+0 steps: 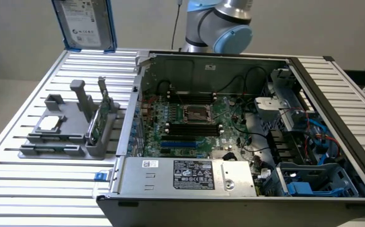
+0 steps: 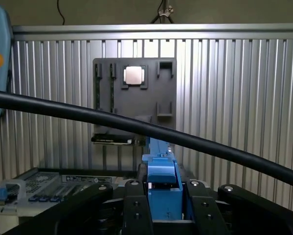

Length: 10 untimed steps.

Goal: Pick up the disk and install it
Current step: 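Pick up the disk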

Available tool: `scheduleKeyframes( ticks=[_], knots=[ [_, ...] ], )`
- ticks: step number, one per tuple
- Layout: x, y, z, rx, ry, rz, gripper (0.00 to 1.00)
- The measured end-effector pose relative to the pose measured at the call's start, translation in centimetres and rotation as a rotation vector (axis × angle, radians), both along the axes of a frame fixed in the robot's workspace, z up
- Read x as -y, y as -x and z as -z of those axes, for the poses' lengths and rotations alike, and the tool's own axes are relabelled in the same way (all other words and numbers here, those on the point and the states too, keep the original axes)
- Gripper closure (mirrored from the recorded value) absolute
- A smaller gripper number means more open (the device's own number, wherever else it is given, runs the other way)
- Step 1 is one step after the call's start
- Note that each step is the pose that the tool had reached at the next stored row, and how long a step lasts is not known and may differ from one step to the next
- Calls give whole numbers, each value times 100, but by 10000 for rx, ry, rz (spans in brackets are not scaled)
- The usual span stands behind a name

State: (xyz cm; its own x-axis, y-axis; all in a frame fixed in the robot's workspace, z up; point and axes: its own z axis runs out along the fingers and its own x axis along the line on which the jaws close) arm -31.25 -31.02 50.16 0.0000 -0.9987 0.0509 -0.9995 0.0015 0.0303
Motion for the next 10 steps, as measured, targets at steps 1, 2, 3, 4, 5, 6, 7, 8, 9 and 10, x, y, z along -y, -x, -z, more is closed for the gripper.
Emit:
scheduleKeyframes(
  ticks=[1, 2, 3, 4, 5, 6, 7, 8, 9, 10],
  knots=[
    [4, -46, -10, -27, 0, 1, 67],
    [8, -91, -21, -57, 0, 1, 67],
    [12, -136, -31, -85, 0, 0, 67],
    [16, -181, -41, -114, 0, 0, 67],
    [19, -226, -50, -137, -2, 0, 67],
    [22, -271, -60, -156, -4, 0, 67],
    [23, -320, -74, -168, -6, -1, 67],
    [25, -364, -90, -170, -10, -5, 67],
    [27, -410, -105, -172, -14, -10, 67],
    [29, -455, -116, -172, -21, -19, 67]
  ],
)
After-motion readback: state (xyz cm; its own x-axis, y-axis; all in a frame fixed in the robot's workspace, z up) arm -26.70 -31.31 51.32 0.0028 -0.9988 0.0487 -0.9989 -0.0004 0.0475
